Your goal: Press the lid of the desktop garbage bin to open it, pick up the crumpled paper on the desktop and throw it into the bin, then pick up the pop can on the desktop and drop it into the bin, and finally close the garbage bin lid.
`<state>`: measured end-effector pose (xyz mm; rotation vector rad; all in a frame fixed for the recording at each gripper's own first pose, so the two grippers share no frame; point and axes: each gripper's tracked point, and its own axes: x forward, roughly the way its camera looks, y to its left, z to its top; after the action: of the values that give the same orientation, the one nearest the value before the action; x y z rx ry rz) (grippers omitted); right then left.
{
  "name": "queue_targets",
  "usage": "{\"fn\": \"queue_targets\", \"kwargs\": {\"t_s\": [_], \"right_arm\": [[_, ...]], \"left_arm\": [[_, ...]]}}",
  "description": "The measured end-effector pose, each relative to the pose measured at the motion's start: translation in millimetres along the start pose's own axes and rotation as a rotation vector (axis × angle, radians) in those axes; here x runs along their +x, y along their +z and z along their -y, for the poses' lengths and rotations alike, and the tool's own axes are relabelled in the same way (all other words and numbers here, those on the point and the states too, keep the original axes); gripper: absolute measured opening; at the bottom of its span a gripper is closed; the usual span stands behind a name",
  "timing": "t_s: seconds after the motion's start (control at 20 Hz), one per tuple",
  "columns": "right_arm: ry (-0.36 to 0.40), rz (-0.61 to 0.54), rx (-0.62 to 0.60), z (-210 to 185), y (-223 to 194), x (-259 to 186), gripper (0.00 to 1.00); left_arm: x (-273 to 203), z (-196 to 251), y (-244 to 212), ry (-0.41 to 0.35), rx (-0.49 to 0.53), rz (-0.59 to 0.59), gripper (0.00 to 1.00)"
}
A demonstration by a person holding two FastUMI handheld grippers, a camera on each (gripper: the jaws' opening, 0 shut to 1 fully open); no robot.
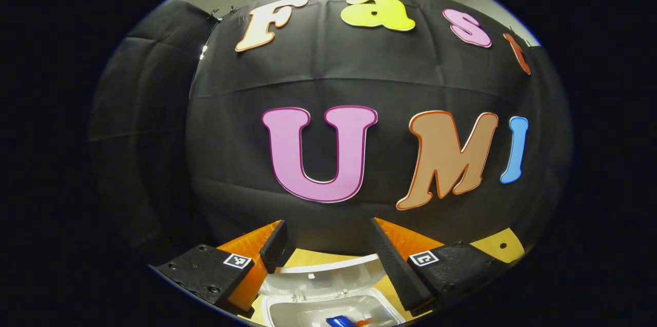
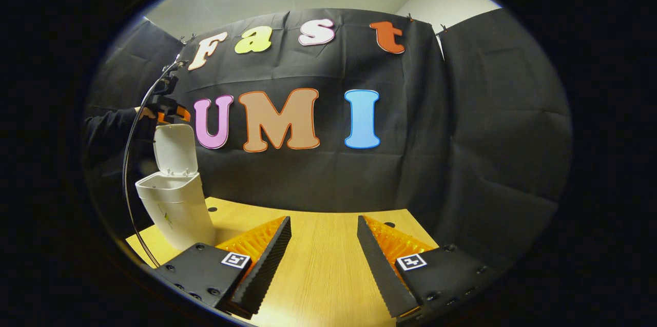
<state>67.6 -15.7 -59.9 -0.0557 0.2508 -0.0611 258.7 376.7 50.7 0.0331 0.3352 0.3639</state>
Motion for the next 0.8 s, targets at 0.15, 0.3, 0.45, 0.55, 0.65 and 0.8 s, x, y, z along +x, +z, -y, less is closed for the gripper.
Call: {"fn": "queue_targets", "kwargs": {"t_s": [0.15, 0.3, 0.45, 0.55, 0.65, 0.8], "right_arm": [[0.014, 0.008, 0.006, -5, 3, 1, 0.88], [0.039, 0.015, 0.012, -11, 5, 4, 0.88], [0.071, 0.015, 0.016, -20, 6, 9, 0.88], [0.091, 0.011, 0.013, -25, 4, 11, 0.88], [0.109, 0.009, 0.010, -29, 3, 11, 0.88], [0.118, 0.011, 0.009, -29, 3, 8, 0.88]], "left_arm": [[-14, 2, -4, -0.005, -0.039, 0.009, 0.97], [-40, 6, -17, -0.010, -0.036, 0.020, 0.99], [-67, 15, -37, -0.028, -0.026, 0.030, 0.93], [-84, 21, -52, -0.039, -0.053, 0.026, 0.93], [-99, 25, -65, -0.050, -0.094, 0.024, 0.93], [-116, 24, -89, -0.040, -0.106, 0.013, 0.93]]}}
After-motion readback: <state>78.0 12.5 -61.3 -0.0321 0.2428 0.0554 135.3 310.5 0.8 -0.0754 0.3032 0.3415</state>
